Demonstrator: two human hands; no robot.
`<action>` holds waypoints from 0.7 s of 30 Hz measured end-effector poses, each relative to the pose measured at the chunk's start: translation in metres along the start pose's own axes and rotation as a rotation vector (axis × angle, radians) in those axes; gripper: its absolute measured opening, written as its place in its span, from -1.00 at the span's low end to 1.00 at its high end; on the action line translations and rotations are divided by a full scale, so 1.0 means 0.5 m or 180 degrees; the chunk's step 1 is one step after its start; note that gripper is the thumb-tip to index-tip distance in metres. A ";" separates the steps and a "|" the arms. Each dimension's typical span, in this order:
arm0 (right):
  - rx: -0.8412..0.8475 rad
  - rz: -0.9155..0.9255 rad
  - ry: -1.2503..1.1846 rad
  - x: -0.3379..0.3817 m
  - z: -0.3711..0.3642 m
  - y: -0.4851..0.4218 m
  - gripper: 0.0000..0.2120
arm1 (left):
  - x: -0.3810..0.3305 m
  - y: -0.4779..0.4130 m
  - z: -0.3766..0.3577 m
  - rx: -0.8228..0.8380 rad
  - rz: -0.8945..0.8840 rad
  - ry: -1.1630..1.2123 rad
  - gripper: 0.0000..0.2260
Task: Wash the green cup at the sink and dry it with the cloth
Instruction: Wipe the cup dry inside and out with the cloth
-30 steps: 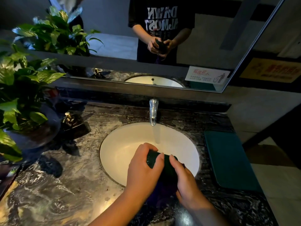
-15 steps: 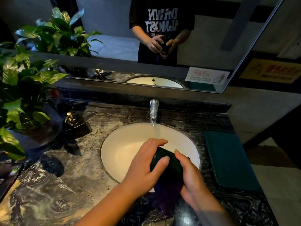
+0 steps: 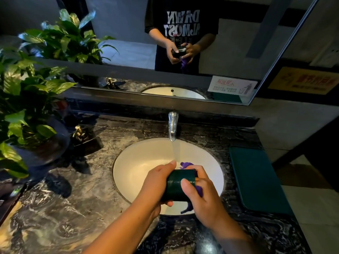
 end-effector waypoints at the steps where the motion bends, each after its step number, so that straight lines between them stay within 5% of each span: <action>1: -0.0004 -0.0143 -0.0394 0.000 -0.001 -0.003 -0.57 | 0.002 -0.001 -0.003 -0.0138 -0.0253 -0.0115 -0.70; 8: -0.0310 -0.1424 -0.2474 -0.001 -0.002 -0.010 -0.27 | 0.015 0.016 -0.010 -0.0574 -0.1756 -0.1610 -0.84; 15: 0.0167 -0.1852 -0.3156 -0.001 0.009 0.006 -0.47 | 0.058 0.025 0.010 -0.0189 -0.3429 -0.3116 -0.79; 18: 0.0065 -0.1806 -0.3051 0.005 0.007 0.005 -0.41 | 0.053 0.023 0.022 0.0081 -0.3573 -0.3014 -0.74; 21: -0.0270 -0.1583 -0.2859 0.018 0.009 0.002 -0.37 | 0.038 0.028 0.024 0.0428 -0.2950 -0.2522 -0.58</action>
Point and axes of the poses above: each hand's wrist, its own y-axis away from the middle knuckle, its own z-axis out of the back of the hand, x = y × z, the point moved 1 cm from there along -y, towards the middle knuckle, and after that the axes turned 10 degrees about x, right-handed, at the moved point
